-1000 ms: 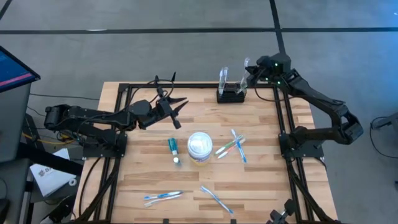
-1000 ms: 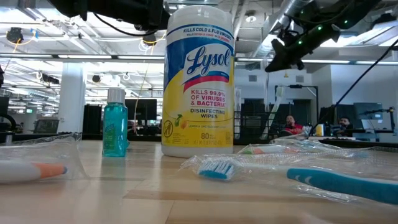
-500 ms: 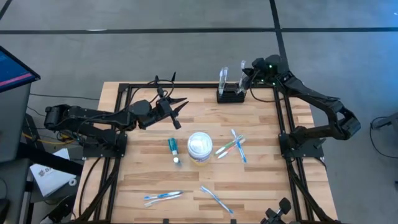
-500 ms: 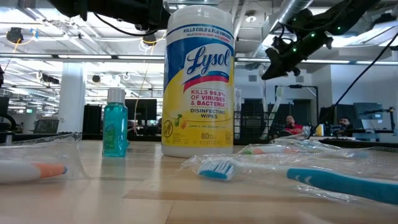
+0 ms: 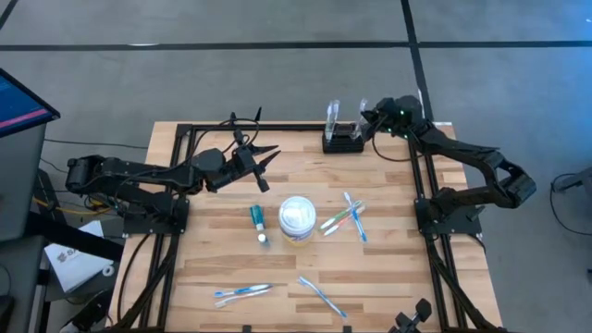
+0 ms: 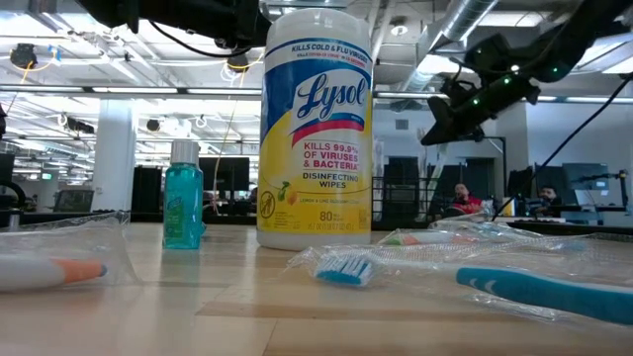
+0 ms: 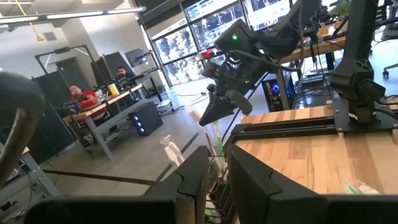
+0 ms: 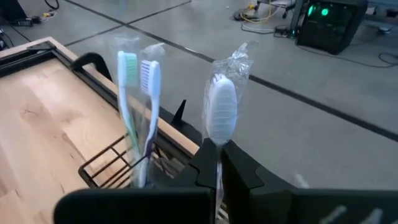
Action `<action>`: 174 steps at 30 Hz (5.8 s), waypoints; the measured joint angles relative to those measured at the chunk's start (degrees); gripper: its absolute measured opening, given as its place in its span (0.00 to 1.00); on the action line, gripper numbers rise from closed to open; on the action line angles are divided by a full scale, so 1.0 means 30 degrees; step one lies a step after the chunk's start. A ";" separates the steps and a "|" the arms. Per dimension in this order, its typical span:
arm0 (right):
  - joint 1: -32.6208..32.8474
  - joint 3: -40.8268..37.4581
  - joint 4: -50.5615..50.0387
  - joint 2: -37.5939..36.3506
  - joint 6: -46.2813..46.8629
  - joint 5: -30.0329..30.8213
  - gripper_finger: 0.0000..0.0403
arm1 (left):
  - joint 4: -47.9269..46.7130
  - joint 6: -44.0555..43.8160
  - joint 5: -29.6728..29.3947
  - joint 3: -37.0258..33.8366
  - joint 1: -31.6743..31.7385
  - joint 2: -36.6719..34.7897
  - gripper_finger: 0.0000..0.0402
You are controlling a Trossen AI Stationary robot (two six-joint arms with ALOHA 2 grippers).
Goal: Pick & Place toothbrushing station
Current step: Put the purple toothbrush into the black mesh organizer, then put the top right blue toothbrush into the black mesh organizer
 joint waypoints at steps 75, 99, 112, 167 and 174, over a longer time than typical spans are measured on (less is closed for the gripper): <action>1.0678 -0.0527 -1.0954 -0.5333 0.5357 -0.0116 0.29 | -0.0007 -0.0495 -0.0010 -0.0015 0.0005 0.0007 0.14; 2.0395 -0.0513 -1.4533 -0.1402 1.7245 0.0940 0.29 | -0.0066 -0.0495 -0.0013 -0.0015 -0.0002 0.0004 0.14; 2.1962 -0.0520 -1.4460 0.1958 2.0786 0.2433 0.29 | -0.0080 -0.0495 -0.0017 -0.0015 -0.0002 0.0006 0.14; 2.2086 0.4095 -1.4989 0.4867 1.7126 1.0246 0.01 | -0.1144 -0.2094 0.0053 -0.0015 0.0005 0.0007 0.14; 2.1583 0.5658 -1.5016 0.4867 1.5009 1.1900 0.01 | -0.1100 -0.2335 0.0993 -0.0015 0.0005 0.0007 0.14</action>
